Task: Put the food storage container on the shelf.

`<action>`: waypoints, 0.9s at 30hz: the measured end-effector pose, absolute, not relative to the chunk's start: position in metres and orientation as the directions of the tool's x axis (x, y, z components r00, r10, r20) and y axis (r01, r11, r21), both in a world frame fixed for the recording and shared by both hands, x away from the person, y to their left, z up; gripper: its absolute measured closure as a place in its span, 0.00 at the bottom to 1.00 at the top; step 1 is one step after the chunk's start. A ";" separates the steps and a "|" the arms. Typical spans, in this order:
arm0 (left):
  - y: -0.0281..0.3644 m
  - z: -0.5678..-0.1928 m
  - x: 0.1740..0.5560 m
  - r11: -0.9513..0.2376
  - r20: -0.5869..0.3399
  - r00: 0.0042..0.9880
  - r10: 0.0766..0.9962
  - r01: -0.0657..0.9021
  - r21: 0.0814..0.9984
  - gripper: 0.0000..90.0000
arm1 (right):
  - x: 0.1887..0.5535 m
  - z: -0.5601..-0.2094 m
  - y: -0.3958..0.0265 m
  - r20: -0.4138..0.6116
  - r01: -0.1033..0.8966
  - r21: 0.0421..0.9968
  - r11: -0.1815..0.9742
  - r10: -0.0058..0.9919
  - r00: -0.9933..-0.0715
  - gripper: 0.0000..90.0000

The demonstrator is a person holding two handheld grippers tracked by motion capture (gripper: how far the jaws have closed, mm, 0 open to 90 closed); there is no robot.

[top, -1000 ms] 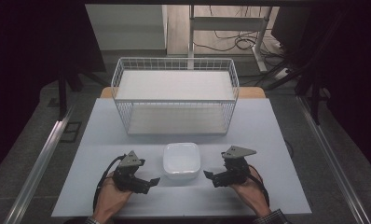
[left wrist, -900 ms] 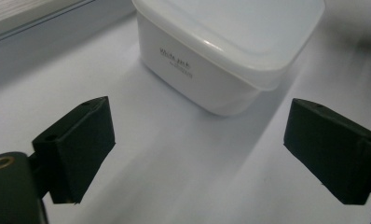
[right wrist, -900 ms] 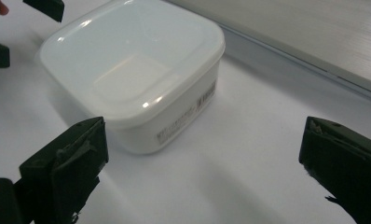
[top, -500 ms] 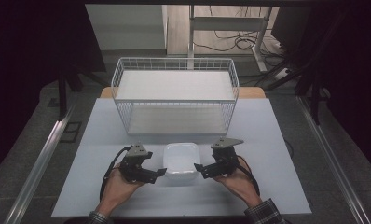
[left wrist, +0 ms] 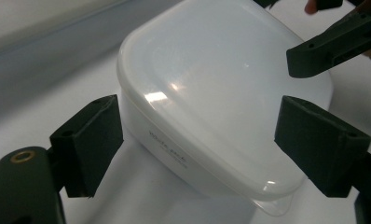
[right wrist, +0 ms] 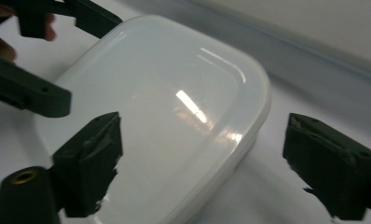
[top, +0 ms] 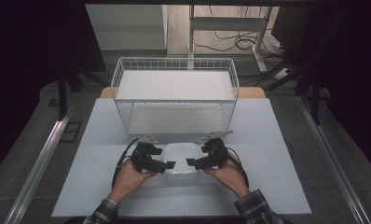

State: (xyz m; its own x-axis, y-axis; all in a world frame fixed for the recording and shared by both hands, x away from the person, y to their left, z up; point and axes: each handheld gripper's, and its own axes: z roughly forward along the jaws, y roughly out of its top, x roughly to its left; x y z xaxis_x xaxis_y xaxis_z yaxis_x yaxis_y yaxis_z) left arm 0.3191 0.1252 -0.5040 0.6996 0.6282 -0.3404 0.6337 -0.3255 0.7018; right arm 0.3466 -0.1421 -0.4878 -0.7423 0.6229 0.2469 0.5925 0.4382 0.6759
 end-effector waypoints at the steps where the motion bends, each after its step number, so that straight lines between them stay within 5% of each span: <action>1: 0.126 -0.505 0.319 -0.319 -0.359 0.703 0.614 0.637 0.701 0.23 | 0.345 -0.487 -0.144 0.287 0.618 0.659 0.429 0.616 -0.734 0.25; 4: 0.126 -0.504 0.315 -0.317 -0.372 0.698 0.612 0.647 0.694 0.24 | 0.342 -0.487 -0.145 0.319 0.644 0.640 0.419 0.618 -0.719 0.28; 6: 0.128 -0.503 0.311 -0.307 -0.379 0.687 0.620 0.657 0.688 0.28 | 0.337 -0.484 -0.149 0.342 0.668 0.622 0.410 0.624 -0.702 0.39; 12: 0.133 -0.497 0.298 -0.286 -0.383 0.670 0.636 0.665 0.689 0.56 | 0.321 -0.475 -0.163 0.361 0.698 0.609 0.376 0.653 -0.666 0.64; 20: 0.138 -0.490 0.291 -0.245 -0.381 0.641 0.666 0.671 0.700 0.73 | 0.314 -0.472 -0.168 0.390 0.722 0.618 0.310 0.677 -0.624 0.77; 22: 0.140 -0.489 0.290 -0.228 -0.376 0.632 0.678 0.667 0.710 0.84 | 0.314 -0.472 -0.170 0.401 0.725 0.628 0.283 0.681 -0.613 0.85; 27: 0.142 -0.492 0.290 -0.192 -0.385 0.608 0.695 0.673 0.714 0.87 | 0.310 -0.472 -0.167 0.341 0.683 0.673 0.286 0.698 -0.629 0.87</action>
